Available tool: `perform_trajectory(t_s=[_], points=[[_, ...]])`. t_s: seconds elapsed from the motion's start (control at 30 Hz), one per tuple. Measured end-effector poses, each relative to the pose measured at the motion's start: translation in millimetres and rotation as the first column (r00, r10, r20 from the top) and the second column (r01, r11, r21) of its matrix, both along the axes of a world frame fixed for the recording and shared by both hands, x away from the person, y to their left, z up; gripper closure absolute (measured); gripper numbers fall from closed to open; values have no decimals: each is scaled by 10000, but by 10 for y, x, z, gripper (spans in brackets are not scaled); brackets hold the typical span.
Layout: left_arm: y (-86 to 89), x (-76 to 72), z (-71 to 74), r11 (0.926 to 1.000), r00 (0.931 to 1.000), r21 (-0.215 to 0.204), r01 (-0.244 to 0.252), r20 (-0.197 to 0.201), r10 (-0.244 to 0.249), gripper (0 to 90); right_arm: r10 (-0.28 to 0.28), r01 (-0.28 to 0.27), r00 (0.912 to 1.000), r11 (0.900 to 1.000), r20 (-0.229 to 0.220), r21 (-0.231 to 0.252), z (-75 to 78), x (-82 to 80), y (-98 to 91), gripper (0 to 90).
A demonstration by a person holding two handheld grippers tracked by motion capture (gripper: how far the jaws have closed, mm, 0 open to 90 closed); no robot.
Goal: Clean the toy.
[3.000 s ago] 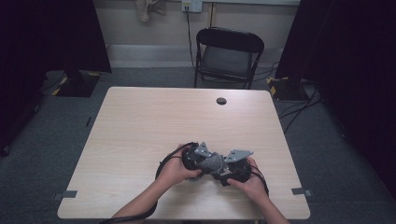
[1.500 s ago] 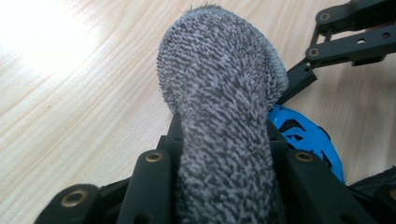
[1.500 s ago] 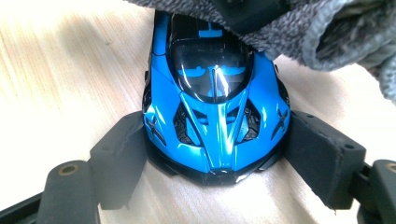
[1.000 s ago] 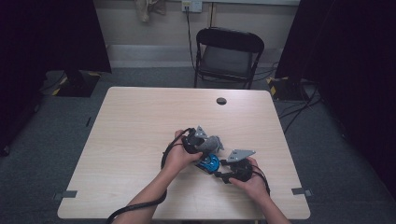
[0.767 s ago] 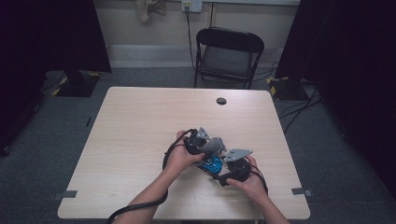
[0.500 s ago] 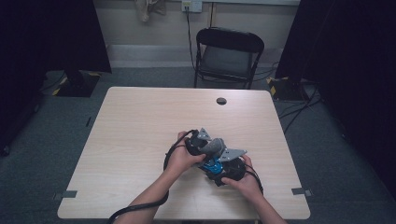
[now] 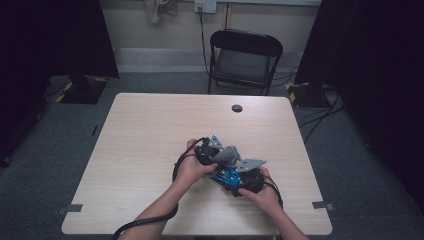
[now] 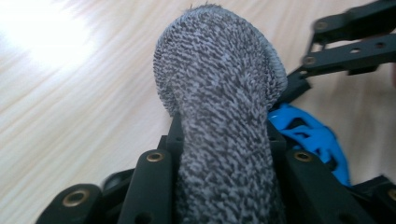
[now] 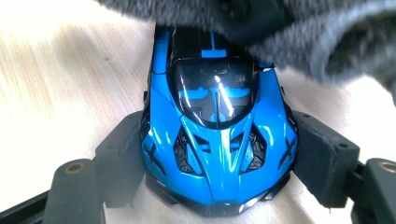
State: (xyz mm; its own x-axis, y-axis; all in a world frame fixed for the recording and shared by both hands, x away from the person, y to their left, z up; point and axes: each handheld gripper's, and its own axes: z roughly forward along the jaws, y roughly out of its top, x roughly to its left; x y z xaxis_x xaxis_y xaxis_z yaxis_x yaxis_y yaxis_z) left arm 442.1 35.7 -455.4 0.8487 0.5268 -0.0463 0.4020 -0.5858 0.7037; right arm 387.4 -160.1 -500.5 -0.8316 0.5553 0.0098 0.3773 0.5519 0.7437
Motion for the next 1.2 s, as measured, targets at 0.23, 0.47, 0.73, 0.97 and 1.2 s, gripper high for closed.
perform_trajectory(t_s=[0.23, 0.47, 0.73, 0.97, 1.2], points=[[248, 99, -9, 9981, 9985, 277, -547, 77, 545, 666, -16, 16, 10000, 10000, 2, 22, -2, -4, -3, 259], [360, 88, 22, 9960, 9969, 455, -771, 215, 762, 665, -40, 40, 10000, 10000, 4, 20, -1, -7, -2, 259], [247, -132, 115, 9996, 9999, -284, 68, -153, -72, 659, -49, 49, 10000, 10000, 6, 35, -3, -8, -4, 258], [110, -212, -10, 9980, 9982, -245, 589, -59, -590, 511, -45, 45, 10000, 10000, 7, 29, -2, -8, -4, 258], [143, -248, 21, 9957, 9966, -524, 768, 346, -750, 292, -44, 44, 10000, 10000, 0, 34, -2, -7, -4, 258]])
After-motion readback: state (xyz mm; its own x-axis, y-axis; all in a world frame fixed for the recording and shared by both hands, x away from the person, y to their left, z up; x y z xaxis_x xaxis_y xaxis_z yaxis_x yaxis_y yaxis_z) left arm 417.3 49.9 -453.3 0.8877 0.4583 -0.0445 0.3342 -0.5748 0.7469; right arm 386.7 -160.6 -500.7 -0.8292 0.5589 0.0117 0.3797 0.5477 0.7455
